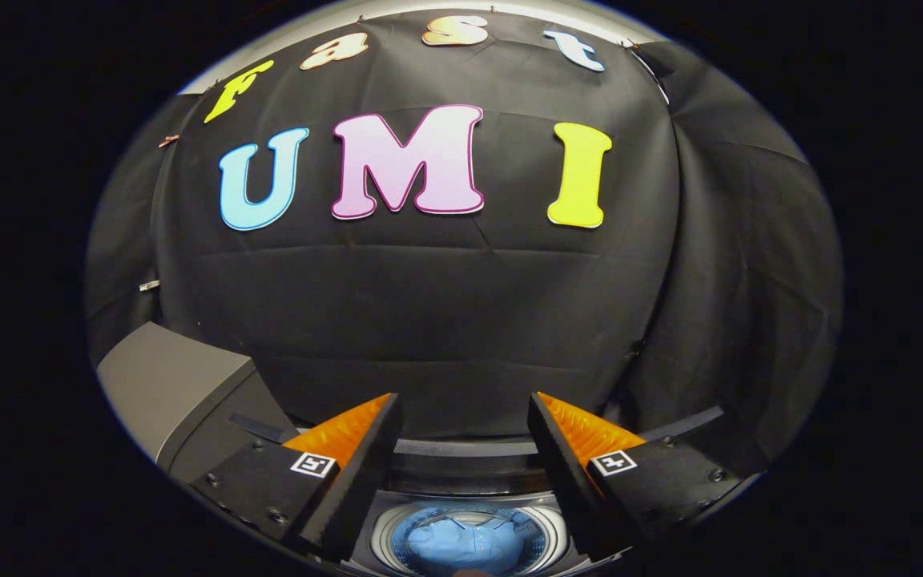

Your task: Put the clothes into the washing machine and then close the washing machine lid.

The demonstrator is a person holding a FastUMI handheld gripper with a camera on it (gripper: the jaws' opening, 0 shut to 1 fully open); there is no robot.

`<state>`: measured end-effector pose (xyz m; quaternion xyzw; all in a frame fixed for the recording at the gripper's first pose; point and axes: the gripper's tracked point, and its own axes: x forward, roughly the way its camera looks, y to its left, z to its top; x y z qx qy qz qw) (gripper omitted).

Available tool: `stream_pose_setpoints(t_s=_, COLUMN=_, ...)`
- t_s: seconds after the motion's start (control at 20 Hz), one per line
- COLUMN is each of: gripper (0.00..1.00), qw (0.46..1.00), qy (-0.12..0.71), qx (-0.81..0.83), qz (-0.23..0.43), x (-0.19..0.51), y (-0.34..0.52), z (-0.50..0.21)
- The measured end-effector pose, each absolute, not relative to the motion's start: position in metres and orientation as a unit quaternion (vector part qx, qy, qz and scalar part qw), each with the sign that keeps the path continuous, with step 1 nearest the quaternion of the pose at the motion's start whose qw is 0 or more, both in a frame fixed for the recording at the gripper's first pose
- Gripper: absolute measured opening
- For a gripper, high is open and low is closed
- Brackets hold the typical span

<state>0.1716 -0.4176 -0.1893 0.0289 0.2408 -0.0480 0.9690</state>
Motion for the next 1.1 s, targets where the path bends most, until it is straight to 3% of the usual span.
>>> stream_pose_setpoints(t_s=0.8, gripper=0.99, qw=0.97, qy=0.24, qx=0.035, qz=-0.03, x=0.143, y=-0.411, z=-0.196)
stream_pose_setpoints(t_s=1.1, gripper=0.99, qw=0.967, qy=0.249, qx=0.048, qz=0.008, x=0.111, y=-0.399, z=-0.211)
